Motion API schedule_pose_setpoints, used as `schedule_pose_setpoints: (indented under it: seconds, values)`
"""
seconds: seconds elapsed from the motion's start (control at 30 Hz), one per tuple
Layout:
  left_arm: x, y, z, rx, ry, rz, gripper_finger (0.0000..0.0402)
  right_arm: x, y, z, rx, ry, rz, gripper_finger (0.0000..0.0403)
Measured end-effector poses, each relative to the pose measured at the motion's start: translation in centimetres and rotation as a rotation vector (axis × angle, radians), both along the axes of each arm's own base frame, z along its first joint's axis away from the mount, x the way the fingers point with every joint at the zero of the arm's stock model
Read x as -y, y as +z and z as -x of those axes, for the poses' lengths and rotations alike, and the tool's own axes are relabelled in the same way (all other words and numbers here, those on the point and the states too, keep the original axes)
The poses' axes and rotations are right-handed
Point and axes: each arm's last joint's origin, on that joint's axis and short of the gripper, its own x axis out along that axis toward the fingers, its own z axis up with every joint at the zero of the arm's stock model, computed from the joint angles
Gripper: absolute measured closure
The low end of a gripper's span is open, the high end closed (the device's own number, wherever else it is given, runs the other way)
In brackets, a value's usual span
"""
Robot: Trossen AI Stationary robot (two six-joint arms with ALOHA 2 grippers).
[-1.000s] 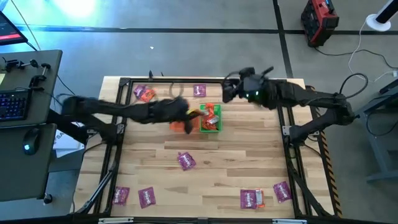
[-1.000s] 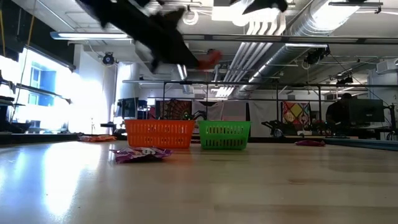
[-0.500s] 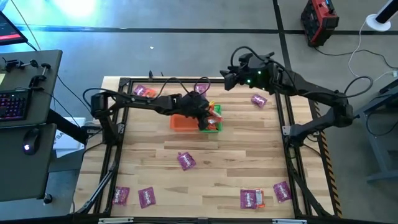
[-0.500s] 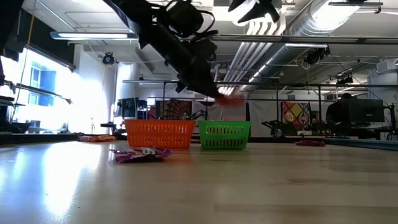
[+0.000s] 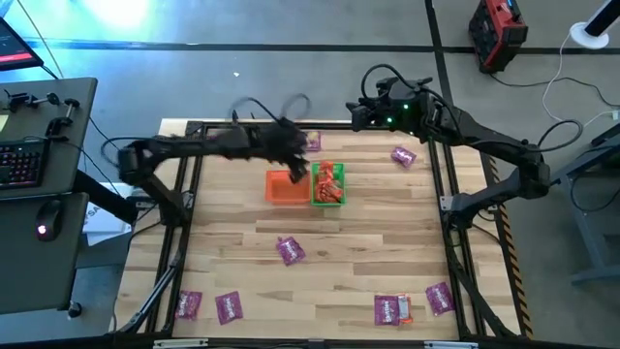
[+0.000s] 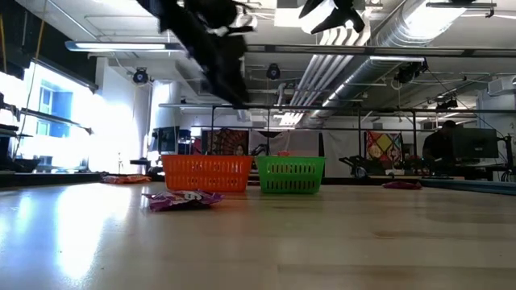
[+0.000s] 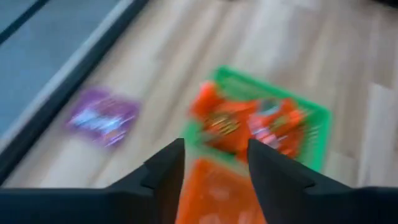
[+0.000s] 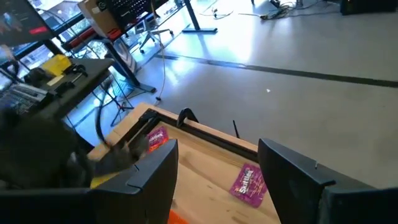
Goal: Sort candy by brand, put in halloween buckets
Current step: Put the orange chocolate into the green bin
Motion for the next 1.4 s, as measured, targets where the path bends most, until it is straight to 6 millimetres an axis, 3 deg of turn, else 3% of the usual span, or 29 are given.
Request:
schedule_pose_setpoints:
  seconds: [0.07, 0.17, 0.33, 0.47, 0.6, 0.83, 1.13, 1.4]
  values:
    - [-1.5, 0.7, 2.2, -0.049, 0.074, 0.016, 0.0207, 0.0, 0.0, 0.0, 0.005, -0.007, -0.009, 0.0187]
    - [-4.0, -0.1, 5.4, -0.103, 0.203, 0.043, 0.0177, 0.0, 0.0, 0.0, 0.011, -0.012, -0.016, 0.0187]
    - [-8.6, -4.8, 10.1, -0.221, 0.518, 0.211, 0.0157, 0.1, -0.4, -0.3, 0.005, -0.016, -0.029, 0.0187]
    - [-12.2, -7.0, 12.3, -0.266, 0.653, 0.273, 0.0159, 0.3, -0.7, -0.7, 0.000, -0.019, -0.038, 0.0187]
    - [-14.4, -8.6, 13.8, -0.320, 0.725, 0.322, 0.0160, 0.4, -1.1, -1.0, -0.004, -0.027, -0.058, 0.0187]
    - [-14.8, -10.8, 15.5, -0.469, 0.776, 0.430, 0.0160, 0.5, -1.7, -1.4, -0.036, -0.027, -0.072, 0.0187]
    - [-15.4, -11.0, 15.4, -0.456, 0.773, 0.331, 0.0166, 0.6, -2.0, -1.6, -0.050, -0.025, -0.078, 0.0187]
    - [-14.6, -12.0, 15.8, -0.474, 0.773, 0.379, 0.0263, 0.6, -2.1, -1.6, -0.056, -0.021, -0.083, 0.0187]
